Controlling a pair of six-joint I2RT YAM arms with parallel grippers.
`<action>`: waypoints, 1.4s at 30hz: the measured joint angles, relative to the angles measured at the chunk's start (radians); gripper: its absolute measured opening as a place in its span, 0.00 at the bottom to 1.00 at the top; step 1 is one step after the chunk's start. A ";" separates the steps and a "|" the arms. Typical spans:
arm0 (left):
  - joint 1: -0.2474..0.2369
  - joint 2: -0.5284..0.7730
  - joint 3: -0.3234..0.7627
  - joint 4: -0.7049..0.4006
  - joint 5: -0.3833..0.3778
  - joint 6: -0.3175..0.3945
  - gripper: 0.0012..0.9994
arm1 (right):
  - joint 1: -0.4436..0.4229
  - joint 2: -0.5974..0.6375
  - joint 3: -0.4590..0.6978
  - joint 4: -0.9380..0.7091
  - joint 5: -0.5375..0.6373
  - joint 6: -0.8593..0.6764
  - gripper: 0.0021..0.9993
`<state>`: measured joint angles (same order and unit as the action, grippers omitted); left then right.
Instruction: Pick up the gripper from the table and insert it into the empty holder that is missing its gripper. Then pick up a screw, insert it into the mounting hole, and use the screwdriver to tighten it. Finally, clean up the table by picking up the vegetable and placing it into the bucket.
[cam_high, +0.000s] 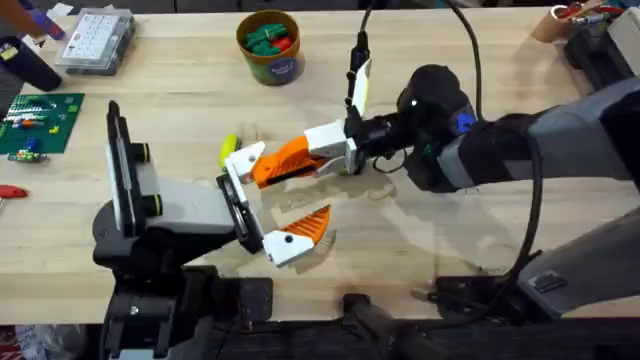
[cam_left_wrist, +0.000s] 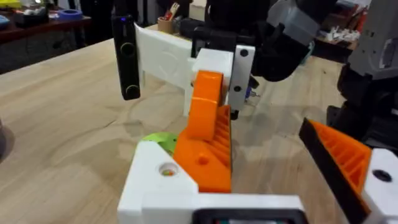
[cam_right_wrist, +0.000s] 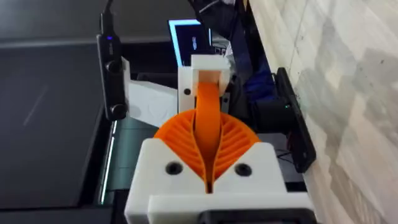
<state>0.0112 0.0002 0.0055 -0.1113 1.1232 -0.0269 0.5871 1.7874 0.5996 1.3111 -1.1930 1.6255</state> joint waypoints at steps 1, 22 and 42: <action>0.000 0.000 0.000 0.000 -0.002 0.003 0.99 | 0.000 0.000 0.006 -0.005 -0.001 -0.004 0.02; 0.001 0.000 0.000 -0.001 -0.004 -0.007 0.99 | 0.002 0.004 0.066 -0.177 0.003 -0.227 0.02; 0.001 0.000 0.000 -0.001 -0.005 -0.010 0.99 | 0.002 0.048 0.120 -0.193 -0.004 -0.273 0.02</action>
<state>0.0120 0.0002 0.0055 -0.1123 1.1179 -0.0365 0.5888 1.8357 0.7201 1.1179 -1.1974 1.3525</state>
